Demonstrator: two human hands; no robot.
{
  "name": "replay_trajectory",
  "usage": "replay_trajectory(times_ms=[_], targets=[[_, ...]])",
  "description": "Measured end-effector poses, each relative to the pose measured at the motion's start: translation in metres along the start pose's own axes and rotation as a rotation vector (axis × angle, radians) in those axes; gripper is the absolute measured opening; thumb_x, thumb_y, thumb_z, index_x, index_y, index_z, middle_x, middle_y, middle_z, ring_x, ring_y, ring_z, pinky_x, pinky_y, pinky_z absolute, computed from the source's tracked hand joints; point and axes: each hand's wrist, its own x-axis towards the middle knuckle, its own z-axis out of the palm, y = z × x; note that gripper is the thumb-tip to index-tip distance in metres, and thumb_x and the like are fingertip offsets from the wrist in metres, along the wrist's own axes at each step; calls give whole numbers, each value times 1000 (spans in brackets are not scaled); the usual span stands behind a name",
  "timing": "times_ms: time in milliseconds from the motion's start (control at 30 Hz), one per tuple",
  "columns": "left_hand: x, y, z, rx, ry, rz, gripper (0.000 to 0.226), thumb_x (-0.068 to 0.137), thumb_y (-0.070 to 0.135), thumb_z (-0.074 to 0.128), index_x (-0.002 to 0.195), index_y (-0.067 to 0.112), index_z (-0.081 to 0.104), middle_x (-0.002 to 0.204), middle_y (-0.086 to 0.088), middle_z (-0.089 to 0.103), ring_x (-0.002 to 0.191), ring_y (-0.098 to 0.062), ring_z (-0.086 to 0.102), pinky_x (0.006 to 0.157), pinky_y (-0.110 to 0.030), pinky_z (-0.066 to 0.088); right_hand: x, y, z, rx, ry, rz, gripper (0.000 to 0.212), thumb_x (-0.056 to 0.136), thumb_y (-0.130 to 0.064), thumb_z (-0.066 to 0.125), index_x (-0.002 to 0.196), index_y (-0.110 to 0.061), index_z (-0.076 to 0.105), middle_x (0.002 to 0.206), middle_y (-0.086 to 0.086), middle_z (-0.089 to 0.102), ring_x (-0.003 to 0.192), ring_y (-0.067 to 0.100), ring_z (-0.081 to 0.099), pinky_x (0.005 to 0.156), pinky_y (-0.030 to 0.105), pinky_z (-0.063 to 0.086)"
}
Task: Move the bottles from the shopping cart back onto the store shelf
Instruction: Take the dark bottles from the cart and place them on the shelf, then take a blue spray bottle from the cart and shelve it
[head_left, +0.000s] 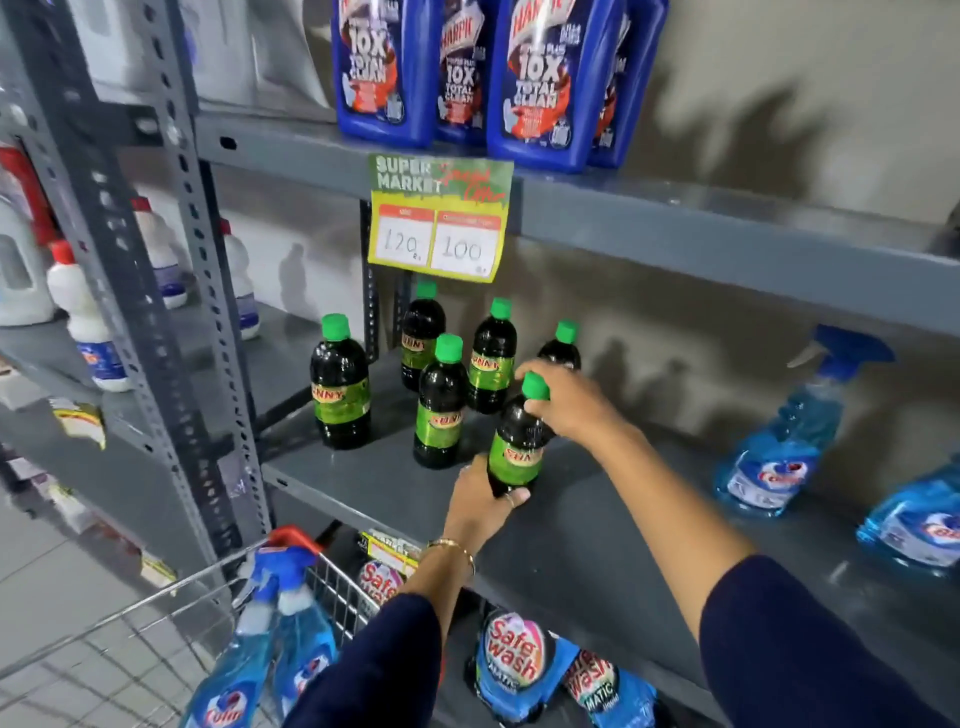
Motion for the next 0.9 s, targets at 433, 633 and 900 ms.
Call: replay_trajectory(times_ms=[433, 633, 900], targets=[[-25, -29, -30, 125, -185, 24, 76, 78, 7, 67, 141, 17, 25, 144, -9, 39, 135, -23, 36, 109, -30, 30, -11, -5, 11, -76, 185, -75, 63, 84, 6, 58, 139, -20, 40, 151, 7, 34, 135, 28, 36, 108, 40, 34], [-85, -77, -80, 23, 262, 57, 58, 76, 10, 71, 127, 12, 44, 128, -10, 53, 108, -23, 57, 96, -21, 44, -42, -60, 72, -223, 387, -473, 48, 72, 0, 34, 108, -7, 65, 104, 15, 68, 85, 35, 64, 70, 38, 56], [-143, -175, -147, -58, 473, -248, 52, 72, 0, 69, 119, 14, 51, 114, -7, 61, 102, -27, 59, 90, -45, 50, -54, -124, 174, -150, 115, -623, 46, 69, -5, 32, 99, -5, 68, 91, 13, 70, 78, 32, 67, 61, 31, 58]])
